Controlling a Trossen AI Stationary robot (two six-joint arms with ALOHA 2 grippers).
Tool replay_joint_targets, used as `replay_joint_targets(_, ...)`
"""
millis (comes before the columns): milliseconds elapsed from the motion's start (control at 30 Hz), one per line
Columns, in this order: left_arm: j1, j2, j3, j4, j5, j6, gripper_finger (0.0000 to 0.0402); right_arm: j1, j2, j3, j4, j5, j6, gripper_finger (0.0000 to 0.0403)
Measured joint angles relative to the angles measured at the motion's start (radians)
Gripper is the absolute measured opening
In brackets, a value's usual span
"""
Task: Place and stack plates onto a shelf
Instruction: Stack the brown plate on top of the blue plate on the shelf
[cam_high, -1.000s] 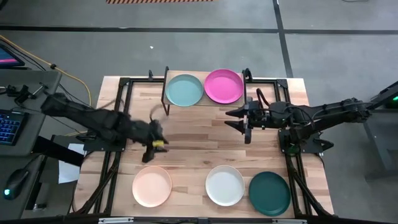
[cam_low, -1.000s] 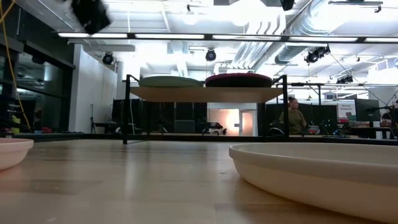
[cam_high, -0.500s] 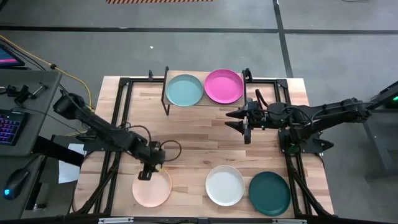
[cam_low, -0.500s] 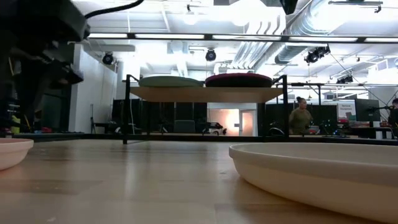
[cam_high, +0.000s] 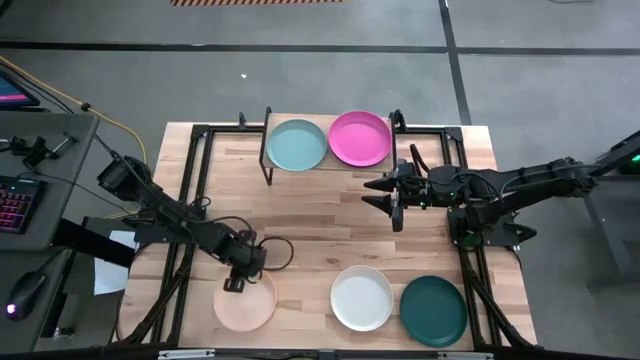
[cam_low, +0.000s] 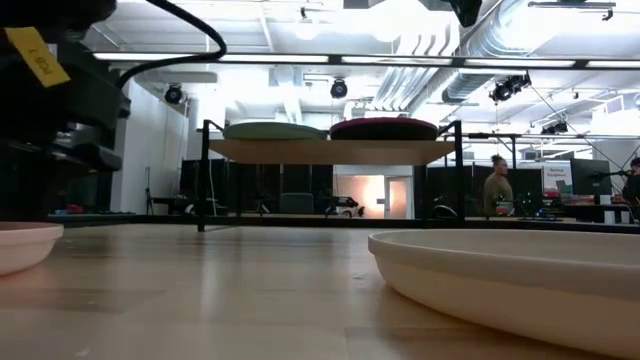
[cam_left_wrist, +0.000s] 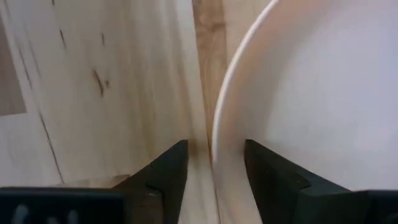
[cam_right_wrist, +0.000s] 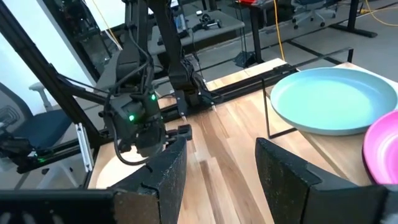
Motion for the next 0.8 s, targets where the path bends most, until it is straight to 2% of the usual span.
replay_joint_targets(67,0.009,-0.009,-0.002,-0.001,0.000,-0.013,0.0113,0.000,0.000,0.000,-0.001,0.000,0.001,0.0171)
replay_joint_targets(200,0.058,-0.052,-0.007,-0.024,0.019,-0.076,0.0023,0.000,0.000,0.000,-0.005,-0.001,0.020,0.0171)
replay_joint_targets(300,0.123,-0.139,-0.004,-0.049,0.038,-0.120,0.0011,0.000,0.000,0.000,-0.010,-0.001,0.019,0.0171)
replay_joint_targets(400,0.200,-0.244,0.043,-0.153,0.043,-0.120,0.0005,0.000,0.000,0.000,-0.009,-0.002,0.018,0.0171)
replay_joint_targets(500,0.292,-0.350,0.157,-0.273,0.018,-0.108,0.0004,0.000,0.000,0.000,-0.010,-0.003,0.017,0.0171)
replay_joint_targets(600,0.422,-0.409,0.319,-0.392,-0.076,-0.099,0.0003,0.000,0.000,0.000,-0.013,-0.003,0.017,0.0171)
replay_joint_targets(700,0.592,-0.413,0.507,-0.427,-0.155,-0.022,0.0002,0.000,0.000,0.000,-0.018,-0.003,0.017,0.0171)
replay_joint_targets(800,0.780,-0.358,0.682,-0.420,-0.226,0.087,0.0002,0.000,0.000,0.000,-0.018,0.000,0.017,0.0171)
